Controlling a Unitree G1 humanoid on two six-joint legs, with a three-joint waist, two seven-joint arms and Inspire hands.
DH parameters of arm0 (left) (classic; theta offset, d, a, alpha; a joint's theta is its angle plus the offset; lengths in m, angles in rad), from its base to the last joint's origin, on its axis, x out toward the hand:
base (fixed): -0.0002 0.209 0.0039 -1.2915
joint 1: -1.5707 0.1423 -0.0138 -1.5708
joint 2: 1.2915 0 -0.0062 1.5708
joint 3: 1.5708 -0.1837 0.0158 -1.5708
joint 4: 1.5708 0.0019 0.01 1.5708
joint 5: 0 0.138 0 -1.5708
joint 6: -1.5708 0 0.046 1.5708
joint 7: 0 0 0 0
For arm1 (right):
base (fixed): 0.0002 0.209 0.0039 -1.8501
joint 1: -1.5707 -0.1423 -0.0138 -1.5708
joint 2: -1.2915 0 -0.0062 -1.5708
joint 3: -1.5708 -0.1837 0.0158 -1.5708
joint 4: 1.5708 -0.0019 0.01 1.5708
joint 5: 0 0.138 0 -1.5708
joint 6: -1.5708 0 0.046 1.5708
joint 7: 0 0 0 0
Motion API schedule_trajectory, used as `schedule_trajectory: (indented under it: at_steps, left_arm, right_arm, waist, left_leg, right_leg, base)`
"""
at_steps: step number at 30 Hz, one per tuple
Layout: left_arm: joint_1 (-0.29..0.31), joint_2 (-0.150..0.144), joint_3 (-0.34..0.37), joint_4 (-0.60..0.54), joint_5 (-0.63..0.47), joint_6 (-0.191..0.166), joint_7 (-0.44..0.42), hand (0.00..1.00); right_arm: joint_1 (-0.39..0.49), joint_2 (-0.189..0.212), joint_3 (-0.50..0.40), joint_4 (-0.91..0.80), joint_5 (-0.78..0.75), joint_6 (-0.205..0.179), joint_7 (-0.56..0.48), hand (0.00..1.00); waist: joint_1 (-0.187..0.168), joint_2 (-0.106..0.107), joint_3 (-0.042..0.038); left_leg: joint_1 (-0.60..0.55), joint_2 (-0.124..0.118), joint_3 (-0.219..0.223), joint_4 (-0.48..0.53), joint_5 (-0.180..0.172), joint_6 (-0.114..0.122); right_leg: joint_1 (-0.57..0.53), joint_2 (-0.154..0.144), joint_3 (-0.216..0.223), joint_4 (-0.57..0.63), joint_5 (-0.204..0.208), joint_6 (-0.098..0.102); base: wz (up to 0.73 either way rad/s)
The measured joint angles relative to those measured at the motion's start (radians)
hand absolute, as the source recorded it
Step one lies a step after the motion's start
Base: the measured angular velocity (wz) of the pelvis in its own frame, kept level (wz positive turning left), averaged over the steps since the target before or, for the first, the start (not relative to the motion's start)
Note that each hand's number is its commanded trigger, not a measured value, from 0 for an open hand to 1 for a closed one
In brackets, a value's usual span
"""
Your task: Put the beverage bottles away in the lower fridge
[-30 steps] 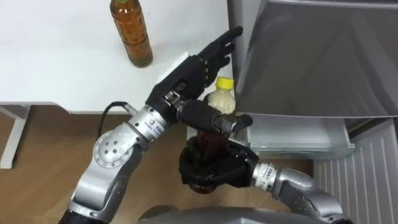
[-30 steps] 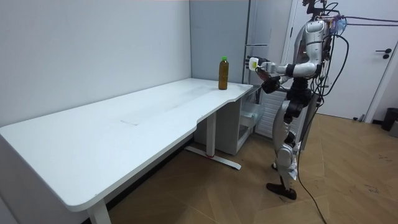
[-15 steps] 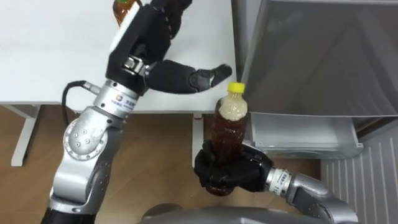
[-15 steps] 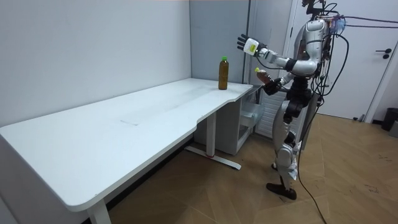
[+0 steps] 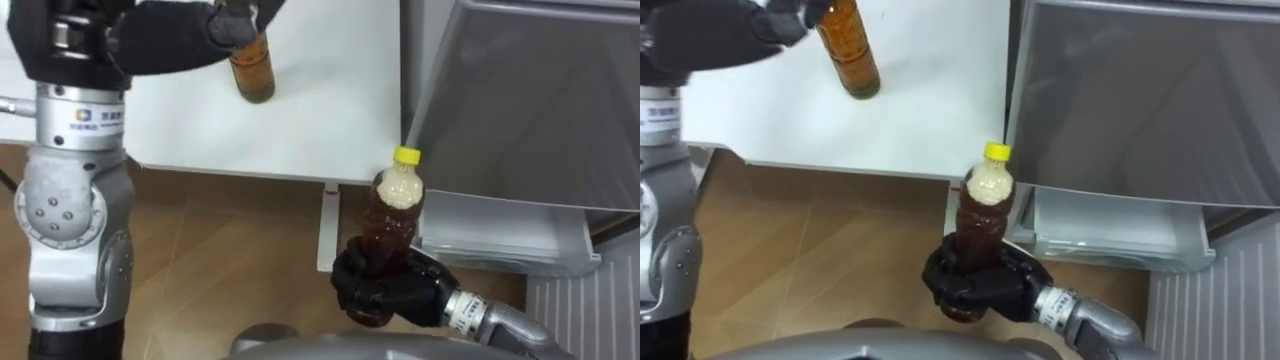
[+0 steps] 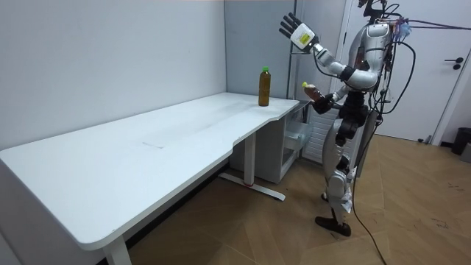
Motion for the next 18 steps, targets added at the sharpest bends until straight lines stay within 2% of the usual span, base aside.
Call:
schedule_trajectory:
  at_steps: [3,6,8,12,14,18]
  left_arm:
    - [0.001,0.001,0.069,0.000,0.029,-0.012,0.048,0.00]
    - [0.010,-0.003,0.140,0.000,0.032,-0.048,0.098,0.00]
    - [0.015,-0.008,0.194,-0.001,0.035,-0.066,0.146,0.00]
    - [0.026,-0.011,0.288,-0.001,0.051,-0.083,0.267,0.00]
    - [0.047,-0.026,0.349,-0.001,0.049,-0.093,0.326,0.00]
    - [0.090,-0.028,0.424,0.001,0.043,-0.095,0.396,0.00]
  right_arm:
    - [0.040,0.000,-0.037,0.001,-0.021,-0.006,0.005,1.00]
    - [0.059,0.002,-0.076,0.002,-0.047,-0.011,0.007,1.00]
    - [0.064,0.005,-0.097,0.021,-0.050,-0.030,0.007,1.00]
    - [0.070,0.015,-0.129,0.062,-0.083,-0.037,-0.003,1.00]
    - [0.093,0.030,-0.150,0.083,-0.083,-0.041,-0.010,1.00]
    - [0.123,0.036,-0.171,0.100,-0.088,-0.041,-0.017,1.00]
  waist:
    - [0.009,0.005,-0.0020]
    - [0.016,0.008,-0.0031]
    - [0.037,0.011,-0.0054]
    - [0.056,0.016,-0.0099]
    - [0.067,0.018,-0.0125]
    - [0.068,0.014,-0.0157]
  left_leg:
    - [0.014,0.000,-0.008,-0.007,0.000,0.000]
    - [0.021,0.001,-0.009,-0.010,0.000,0.000]
    - [0.024,0.001,-0.005,-0.012,0.000,0.000]
    - [0.025,0.000,-0.005,-0.012,0.000,0.000]
    - [0.031,0.000,-0.002,-0.017,0.001,0.000]
    - [0.043,0.000,-0.005,-0.025,0.001,0.001]
  right_leg:
    - [0.016,0.001,-0.004,-0.007,0.000,0.000]
    - [0.023,0.001,-0.005,-0.008,-0.001,0.001]
    - [0.022,0.002,0.001,-0.008,-0.001,0.001]
    - [0.022,0.002,0.001,-0.009,-0.001,0.001]
    - [0.025,0.001,0.000,-0.009,-0.001,0.001]
    - [0.037,0.000,-0.001,-0.012,-0.003,0.004]
  base:
    - [0.03]
    - [-0.01]
    - [-0.07]
    - [0.00]
    - [0.00]
    - [0.01]
